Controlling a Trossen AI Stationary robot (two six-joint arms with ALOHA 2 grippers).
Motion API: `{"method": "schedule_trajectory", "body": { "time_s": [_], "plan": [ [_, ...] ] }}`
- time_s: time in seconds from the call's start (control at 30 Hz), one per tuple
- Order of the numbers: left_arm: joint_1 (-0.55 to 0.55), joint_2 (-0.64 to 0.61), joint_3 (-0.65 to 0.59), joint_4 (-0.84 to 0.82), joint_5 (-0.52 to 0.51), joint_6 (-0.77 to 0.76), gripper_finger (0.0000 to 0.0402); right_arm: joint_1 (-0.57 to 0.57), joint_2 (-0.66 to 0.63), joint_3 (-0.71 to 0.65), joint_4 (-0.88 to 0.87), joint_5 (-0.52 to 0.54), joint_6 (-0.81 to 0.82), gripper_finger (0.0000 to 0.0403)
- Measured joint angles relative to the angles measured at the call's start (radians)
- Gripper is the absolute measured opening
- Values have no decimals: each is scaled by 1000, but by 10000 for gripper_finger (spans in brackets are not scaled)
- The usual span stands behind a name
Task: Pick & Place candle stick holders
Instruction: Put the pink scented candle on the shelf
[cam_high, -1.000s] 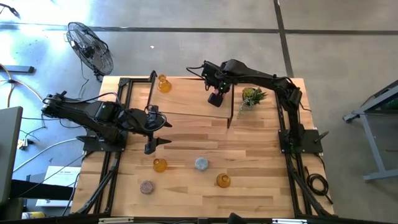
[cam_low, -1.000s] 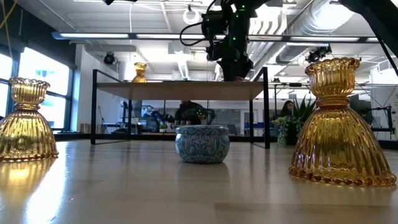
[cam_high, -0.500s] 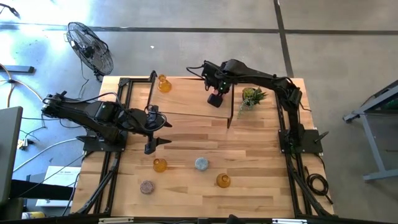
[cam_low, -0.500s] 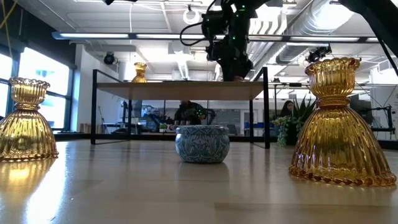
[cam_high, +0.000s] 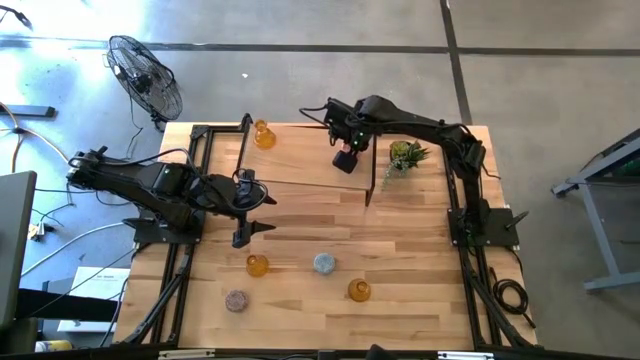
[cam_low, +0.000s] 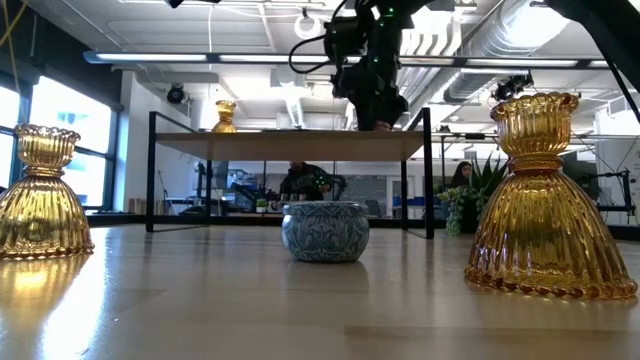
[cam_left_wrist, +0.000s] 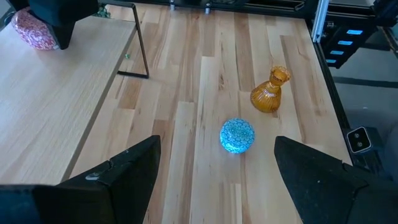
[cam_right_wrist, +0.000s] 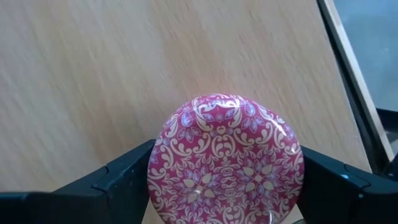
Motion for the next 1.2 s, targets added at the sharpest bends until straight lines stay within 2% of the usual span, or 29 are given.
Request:
{"method": "schedule_trajectory", "body": {
  "time_s": [0.4,1.2],
  "plan": [
    [0,0,0,-4,0,0,309,-3,0,0,-3,-52,56,319],
    [0,0,0,-18,0,0,309,0,0,0,-7,-56,56,319]
  ]
}}
